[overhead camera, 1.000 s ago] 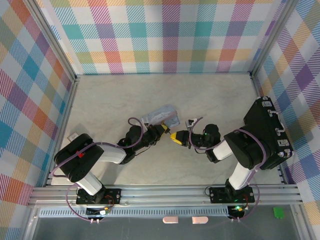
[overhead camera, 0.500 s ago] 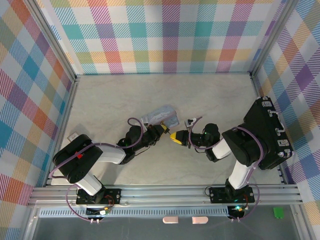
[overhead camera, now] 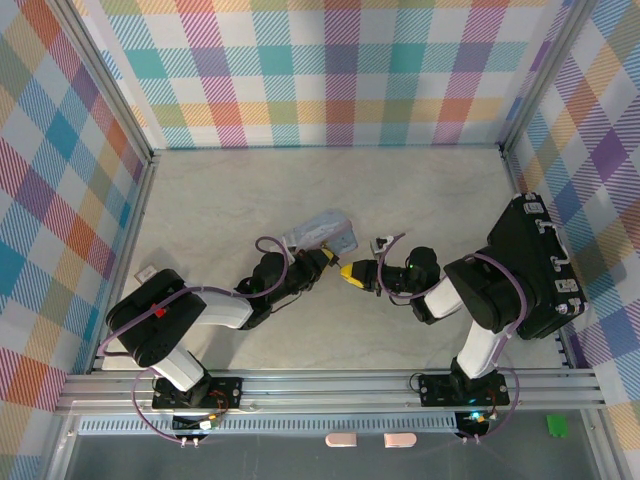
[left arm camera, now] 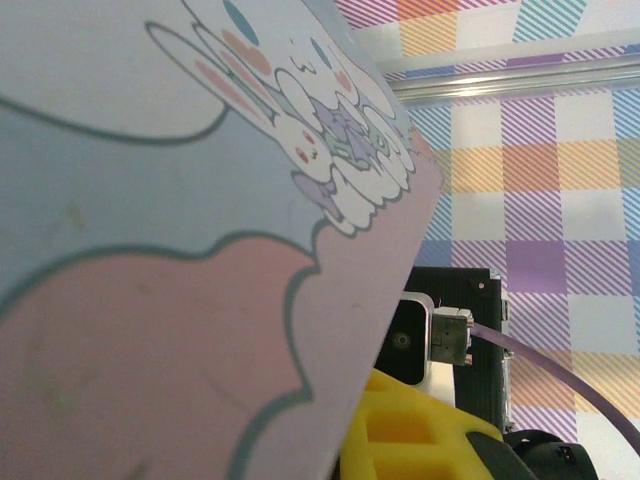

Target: Unlock a padlock with a key

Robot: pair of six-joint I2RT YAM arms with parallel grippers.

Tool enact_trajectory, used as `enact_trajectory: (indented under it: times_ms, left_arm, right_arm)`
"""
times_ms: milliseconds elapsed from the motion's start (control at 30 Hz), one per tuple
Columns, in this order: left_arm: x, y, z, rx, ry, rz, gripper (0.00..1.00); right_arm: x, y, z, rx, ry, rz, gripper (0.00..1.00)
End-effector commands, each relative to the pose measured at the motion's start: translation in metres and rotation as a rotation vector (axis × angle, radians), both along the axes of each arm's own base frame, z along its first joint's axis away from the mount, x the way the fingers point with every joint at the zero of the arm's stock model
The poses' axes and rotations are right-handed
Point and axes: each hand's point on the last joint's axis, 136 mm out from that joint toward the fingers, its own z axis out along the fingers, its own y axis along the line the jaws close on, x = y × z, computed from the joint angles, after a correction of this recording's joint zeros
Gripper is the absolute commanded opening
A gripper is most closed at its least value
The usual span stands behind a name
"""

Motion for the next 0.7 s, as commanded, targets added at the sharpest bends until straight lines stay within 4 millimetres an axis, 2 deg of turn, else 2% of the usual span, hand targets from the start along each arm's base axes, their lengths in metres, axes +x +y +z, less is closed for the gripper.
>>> enact_trajectory:
  times_ms: [0,433,667]
  left_arm:
    - [-0.017,-0.0281,0.047,-0.127,-0.095,-0.116,0.0]
    - [-0.0185,-0.0362,0.0451,-0.123,-0.094,-0.125,0.0]
    - [-0.0189,-0.0353,0.0427,-0.134,-0.085,-0.112,0.0]
  right_arm:
    - [0.0253,-0.0133,-0.0066,-0.014,0.024,-0.148,0.01]
    - [0.0278,-0.0151,-0.0059,-0.009,0.039,-0.171,0.07]
    - [0.0284,-0.0182,-0.0096,-0.016,0.05,-0.193,0.06]
